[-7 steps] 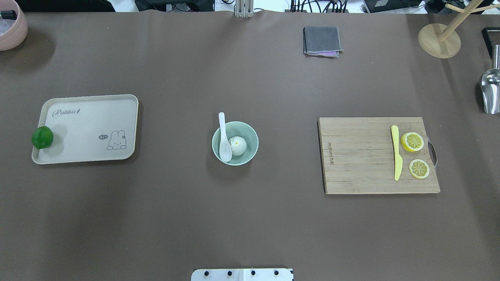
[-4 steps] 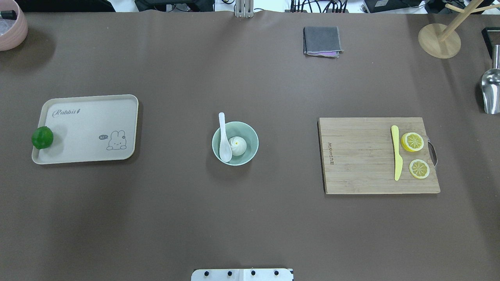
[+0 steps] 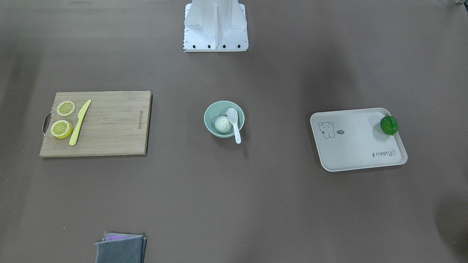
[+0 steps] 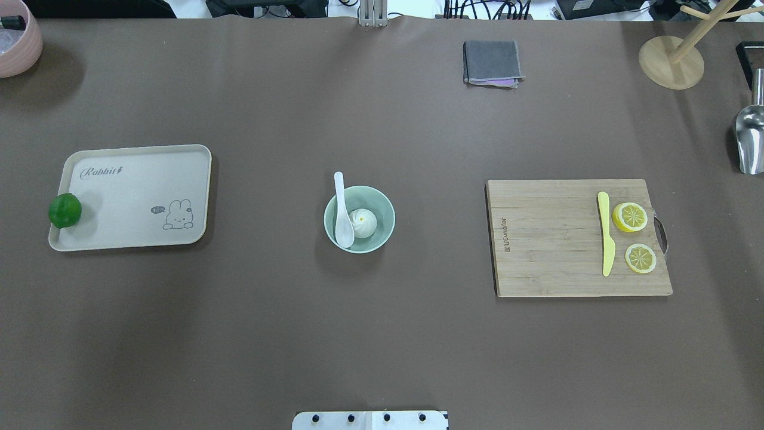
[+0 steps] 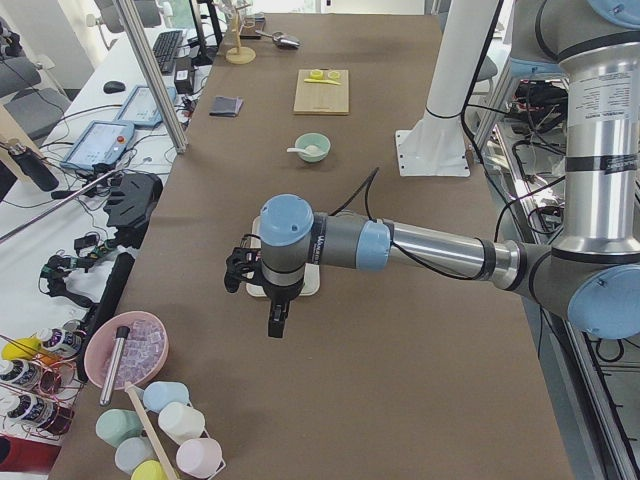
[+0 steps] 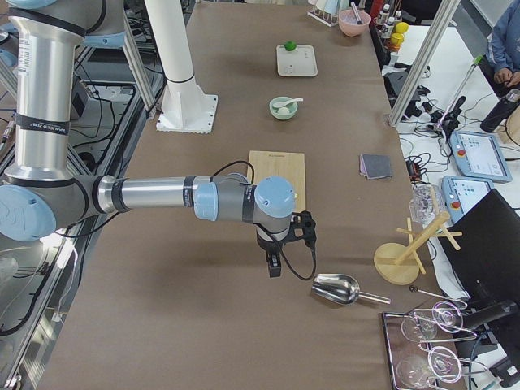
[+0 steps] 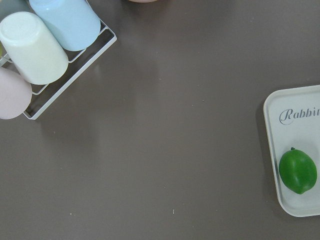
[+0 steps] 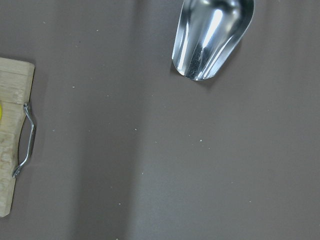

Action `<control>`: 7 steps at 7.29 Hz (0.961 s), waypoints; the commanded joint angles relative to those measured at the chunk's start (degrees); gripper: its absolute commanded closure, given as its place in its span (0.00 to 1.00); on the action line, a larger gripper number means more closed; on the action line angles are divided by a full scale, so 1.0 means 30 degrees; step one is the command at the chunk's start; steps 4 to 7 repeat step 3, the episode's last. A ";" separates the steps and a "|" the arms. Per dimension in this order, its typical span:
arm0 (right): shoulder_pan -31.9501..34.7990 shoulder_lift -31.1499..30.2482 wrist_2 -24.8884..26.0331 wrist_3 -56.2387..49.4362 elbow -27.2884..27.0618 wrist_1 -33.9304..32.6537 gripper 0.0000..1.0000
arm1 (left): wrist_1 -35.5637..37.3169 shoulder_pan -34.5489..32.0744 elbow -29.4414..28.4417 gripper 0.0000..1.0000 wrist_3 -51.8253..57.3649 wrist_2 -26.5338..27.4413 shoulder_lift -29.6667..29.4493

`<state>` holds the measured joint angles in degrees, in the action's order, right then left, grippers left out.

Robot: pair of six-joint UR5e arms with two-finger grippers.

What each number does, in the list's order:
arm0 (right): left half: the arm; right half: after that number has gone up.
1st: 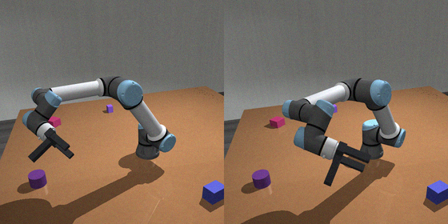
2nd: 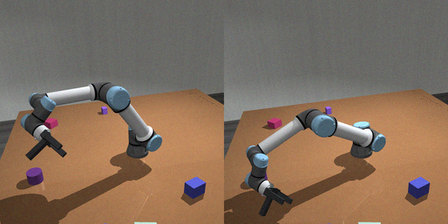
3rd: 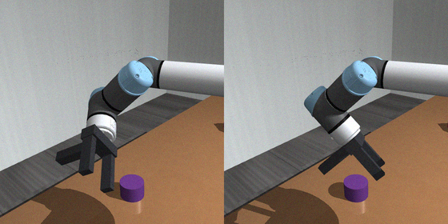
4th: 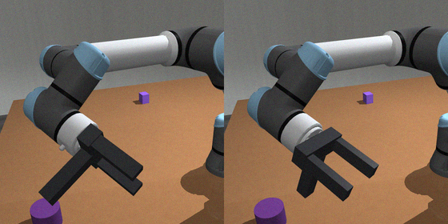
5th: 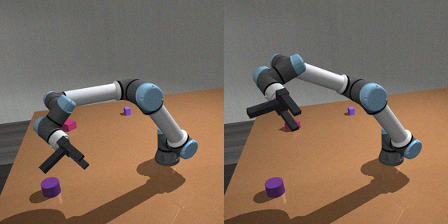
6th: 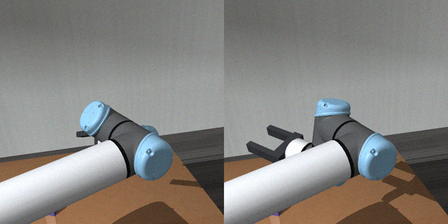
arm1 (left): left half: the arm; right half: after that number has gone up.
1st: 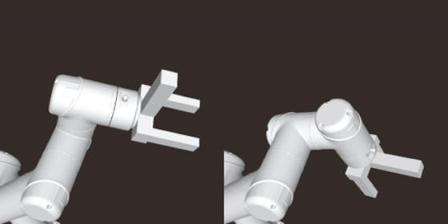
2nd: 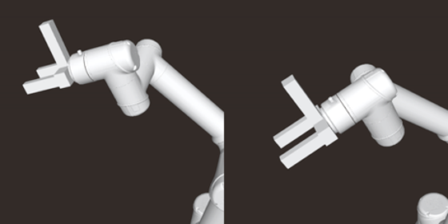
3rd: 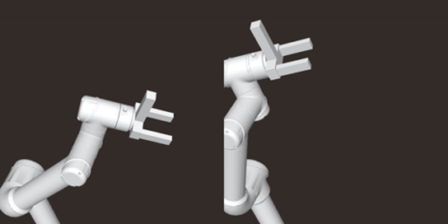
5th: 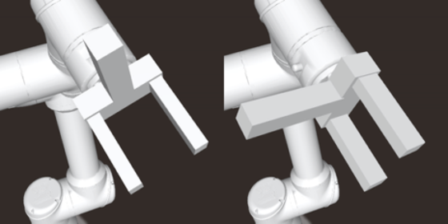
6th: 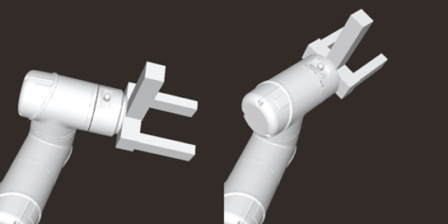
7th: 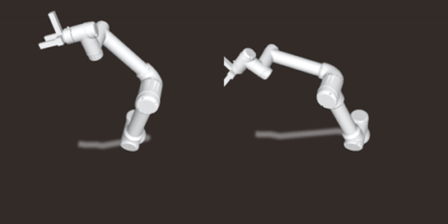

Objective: Put spoon and bun in bowl

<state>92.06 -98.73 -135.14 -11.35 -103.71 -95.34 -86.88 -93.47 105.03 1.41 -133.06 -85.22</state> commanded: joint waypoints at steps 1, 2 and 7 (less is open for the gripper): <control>0.0573 -0.0051 -0.0013 0.0005 -0.0408 0.0023 0.00 | -0.0046 -0.0016 -0.0057 0.02 -0.0001 0.0026 0.0135; 0.0689 -0.0167 -0.0216 0.0006 -0.0699 -0.0006 0.00 | -0.0046 -0.0016 -0.0030 0.02 -0.0001 -0.0003 0.0425; 0.0748 -0.0400 -0.0189 0.0006 -0.1108 0.0023 0.00 | -0.0046 -0.0074 0.0376 0.02 -0.0001 -0.0003 0.0747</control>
